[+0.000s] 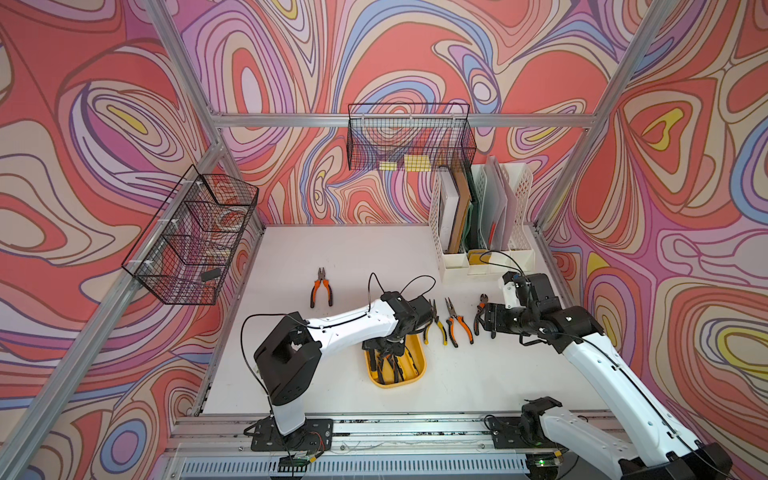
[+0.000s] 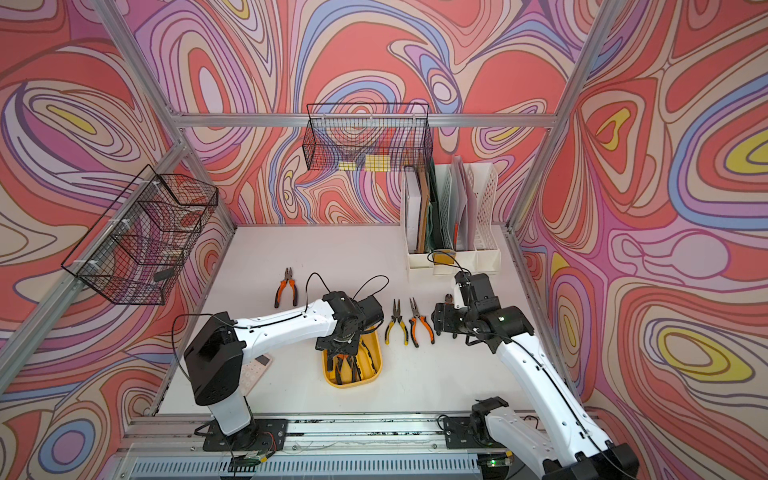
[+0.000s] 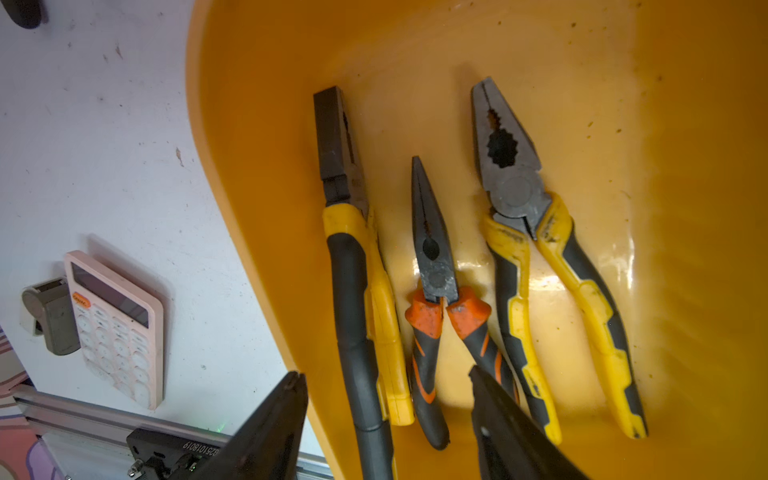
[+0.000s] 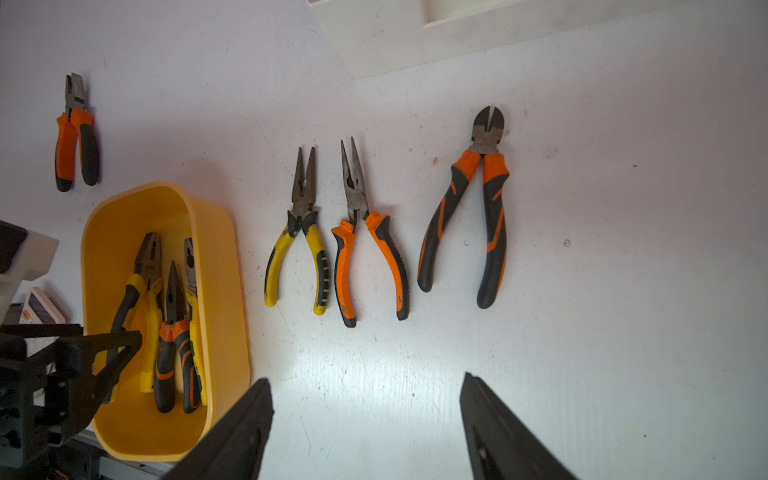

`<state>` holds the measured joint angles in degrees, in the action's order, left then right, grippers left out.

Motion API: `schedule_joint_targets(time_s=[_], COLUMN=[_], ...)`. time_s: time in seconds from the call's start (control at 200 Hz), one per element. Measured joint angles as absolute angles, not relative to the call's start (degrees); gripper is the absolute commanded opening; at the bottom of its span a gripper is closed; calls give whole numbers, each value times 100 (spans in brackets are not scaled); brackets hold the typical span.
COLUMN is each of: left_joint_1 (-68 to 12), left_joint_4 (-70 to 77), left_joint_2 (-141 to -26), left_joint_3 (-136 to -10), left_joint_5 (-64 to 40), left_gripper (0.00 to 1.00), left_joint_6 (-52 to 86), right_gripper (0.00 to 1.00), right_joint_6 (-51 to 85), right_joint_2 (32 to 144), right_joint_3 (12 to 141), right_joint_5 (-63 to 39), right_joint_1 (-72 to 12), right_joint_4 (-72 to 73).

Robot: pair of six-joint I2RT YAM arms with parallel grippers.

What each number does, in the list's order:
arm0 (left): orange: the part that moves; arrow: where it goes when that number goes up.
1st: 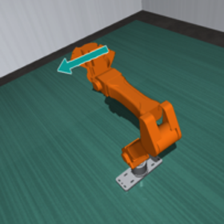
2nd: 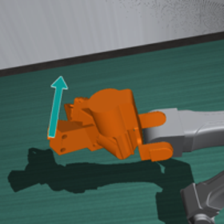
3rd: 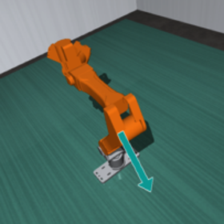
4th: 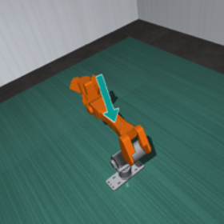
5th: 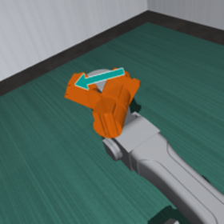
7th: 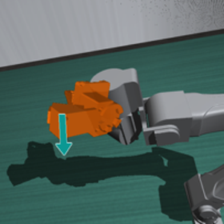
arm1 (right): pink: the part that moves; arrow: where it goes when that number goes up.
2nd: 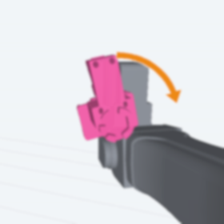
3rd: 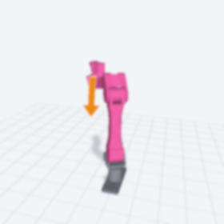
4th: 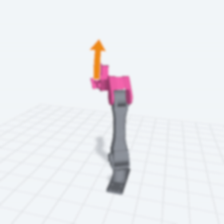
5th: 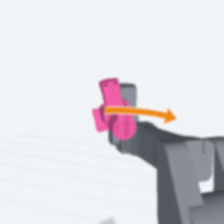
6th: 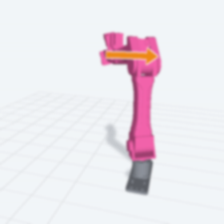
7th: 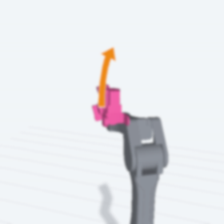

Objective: Take the pliers out of the storage box
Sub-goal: Pick up the pliers from the storage box.

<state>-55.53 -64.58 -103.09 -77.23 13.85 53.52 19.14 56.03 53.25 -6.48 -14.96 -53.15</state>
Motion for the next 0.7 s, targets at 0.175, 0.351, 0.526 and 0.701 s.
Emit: schedule_joint_targets(time_s=[0.175,0.351,0.526,0.701], left_joint_1=[-5647,-5684,-5699,-5704], left_joint_4=[-6589,-6779,-7046,-7238], left_joint_2=[-10683,-10829,-10829,-10849], left_joint_3=[-7918,-8005,-8014,-8016], left_joint_5=[1529,1741,1986,2156], left_gripper=[57,52,50,48], left_joint_6=[5393,5522,5690,5804], right_gripper=[75,75,75,75], right_joint_6=[1916,1918,1918,1918], right_joint_2=[5603,5601,5601,5601], right_joint_3=[5325,5325,5325,5323], right_joint_5=[-646,-646,-646,-646], right_joint_1=[-1496,-1496,-1496,-1496], right_joint_4=[-5315,-5315,-5315,-5315])
